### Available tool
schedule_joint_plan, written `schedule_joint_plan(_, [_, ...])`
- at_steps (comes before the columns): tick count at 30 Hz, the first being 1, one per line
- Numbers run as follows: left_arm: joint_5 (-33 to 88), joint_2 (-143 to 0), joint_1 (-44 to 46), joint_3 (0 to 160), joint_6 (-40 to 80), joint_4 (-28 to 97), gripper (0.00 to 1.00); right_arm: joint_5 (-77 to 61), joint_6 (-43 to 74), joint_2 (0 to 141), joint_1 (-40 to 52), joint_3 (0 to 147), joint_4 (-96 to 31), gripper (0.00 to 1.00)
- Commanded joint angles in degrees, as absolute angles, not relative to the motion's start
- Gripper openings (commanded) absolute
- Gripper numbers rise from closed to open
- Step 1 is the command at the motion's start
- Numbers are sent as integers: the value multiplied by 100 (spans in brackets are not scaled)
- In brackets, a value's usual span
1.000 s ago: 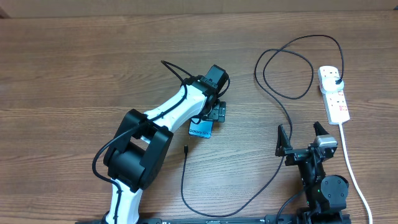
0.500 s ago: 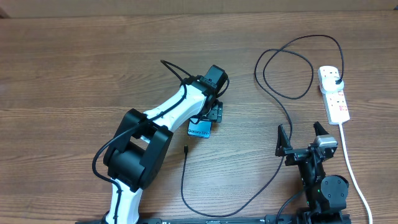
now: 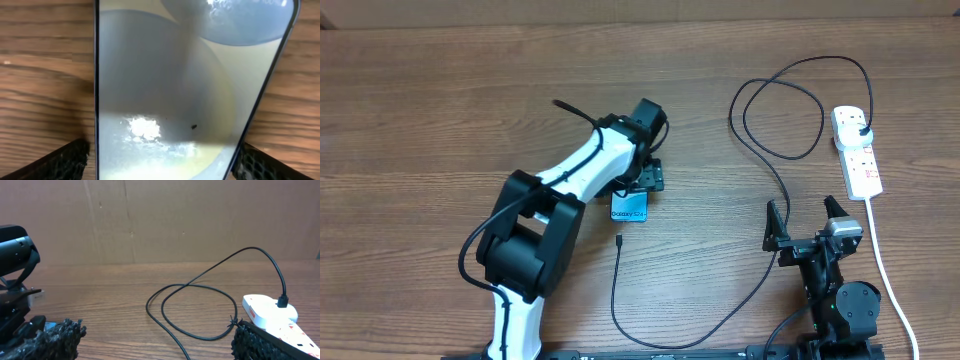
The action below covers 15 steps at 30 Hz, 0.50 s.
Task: Plug charger to phone and switch on socket
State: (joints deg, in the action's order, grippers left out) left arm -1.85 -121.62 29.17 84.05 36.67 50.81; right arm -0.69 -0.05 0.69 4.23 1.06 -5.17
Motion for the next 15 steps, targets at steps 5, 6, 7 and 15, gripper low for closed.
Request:
schedule_joint_plan(5, [3, -12978, 2753, 7874, 3854, 5159, 100, -71, -49, 19, 454, 45, -482, 100])
schedule_joint_plan(6, [3, -12978, 2757, 7874, 3854, 5159, 100, -69, -49, 19, 454, 45, -482, 100])
schedule_joint_plan(7, [3, -12978, 2762, 7874, 3857, 5159, 100, -69, -49, 19, 454, 45, -482, 100])
schedule_joint_plan(15, [283, -12978, 2842, 7874, 3297, 5011, 100, -71, -49, 19, 454, 45, -482, 100])
